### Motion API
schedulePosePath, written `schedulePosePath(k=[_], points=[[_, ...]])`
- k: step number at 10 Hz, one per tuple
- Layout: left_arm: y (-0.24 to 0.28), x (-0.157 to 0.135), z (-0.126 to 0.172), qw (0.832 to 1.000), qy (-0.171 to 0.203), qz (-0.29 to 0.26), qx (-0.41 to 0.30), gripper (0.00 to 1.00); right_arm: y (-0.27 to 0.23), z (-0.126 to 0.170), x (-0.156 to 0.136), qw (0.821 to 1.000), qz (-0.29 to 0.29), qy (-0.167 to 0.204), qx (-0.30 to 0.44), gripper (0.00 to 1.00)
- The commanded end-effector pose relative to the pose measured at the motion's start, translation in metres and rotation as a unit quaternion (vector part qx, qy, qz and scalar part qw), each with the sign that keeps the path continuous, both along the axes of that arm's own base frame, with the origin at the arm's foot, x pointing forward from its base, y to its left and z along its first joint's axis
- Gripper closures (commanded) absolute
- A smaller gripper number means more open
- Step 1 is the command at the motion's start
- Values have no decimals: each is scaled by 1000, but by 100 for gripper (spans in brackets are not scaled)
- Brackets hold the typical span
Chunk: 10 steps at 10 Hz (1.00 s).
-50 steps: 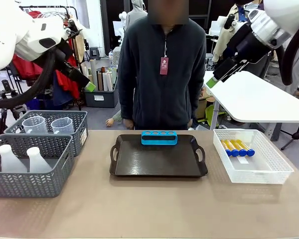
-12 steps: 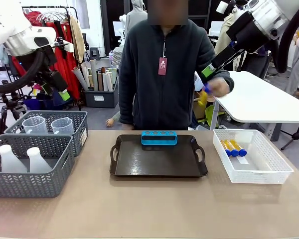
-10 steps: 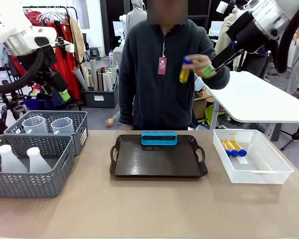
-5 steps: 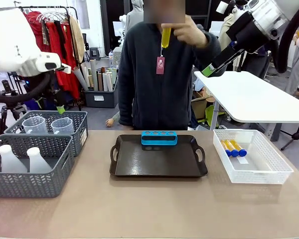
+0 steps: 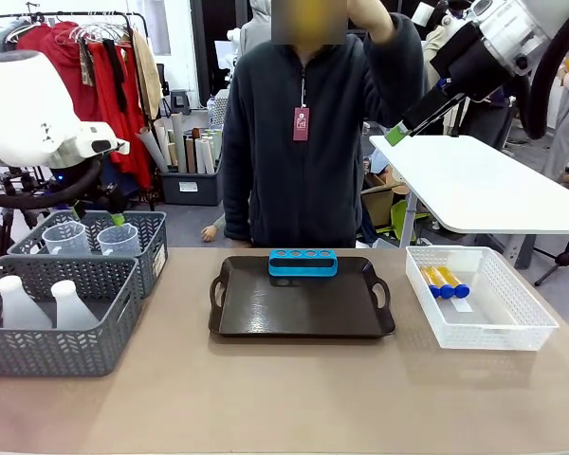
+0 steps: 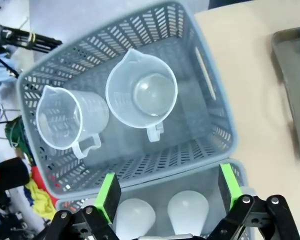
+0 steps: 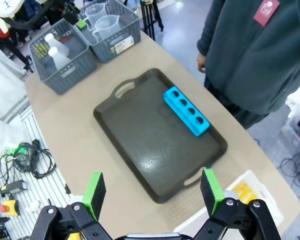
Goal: Prepare the laboratory tools.
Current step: Pick up one Large Measuring Cup and place it on the Handle tray.
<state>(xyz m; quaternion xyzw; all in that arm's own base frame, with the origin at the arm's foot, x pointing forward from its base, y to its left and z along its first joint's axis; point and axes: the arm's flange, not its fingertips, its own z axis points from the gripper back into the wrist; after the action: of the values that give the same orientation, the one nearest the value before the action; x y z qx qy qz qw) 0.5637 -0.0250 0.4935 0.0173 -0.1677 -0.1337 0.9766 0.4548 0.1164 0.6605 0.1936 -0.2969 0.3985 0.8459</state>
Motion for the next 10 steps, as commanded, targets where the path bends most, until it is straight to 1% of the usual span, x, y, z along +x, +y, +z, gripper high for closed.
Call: schedulePosePath(k=[1,2,4,5,8,9,10], points=[[7,7,-22,999,17,33,10,0,-1,1,0,1000,1,-2,4,0],[11,10,-31,999,31,36,10,0,-1,1,0,1000,1,-2,4,0],[16,16,-48,999,38,29,9,0,-1,1,0,1000,1,-2,4,0],[17,19,-57,998,50,33,8,0,-1,1,0,1000,1,-2,4,0],[18,29,-75,998,51,33,11,0,-1,1,0,1000,1,-2,4,0],[20,36,-81,998,48,33,11,0,-1,1,0,1000,1,-2,4,0],[23,39,-83,998,56,35,11,0,-1,1,0,1000,1,-2,4,0]])
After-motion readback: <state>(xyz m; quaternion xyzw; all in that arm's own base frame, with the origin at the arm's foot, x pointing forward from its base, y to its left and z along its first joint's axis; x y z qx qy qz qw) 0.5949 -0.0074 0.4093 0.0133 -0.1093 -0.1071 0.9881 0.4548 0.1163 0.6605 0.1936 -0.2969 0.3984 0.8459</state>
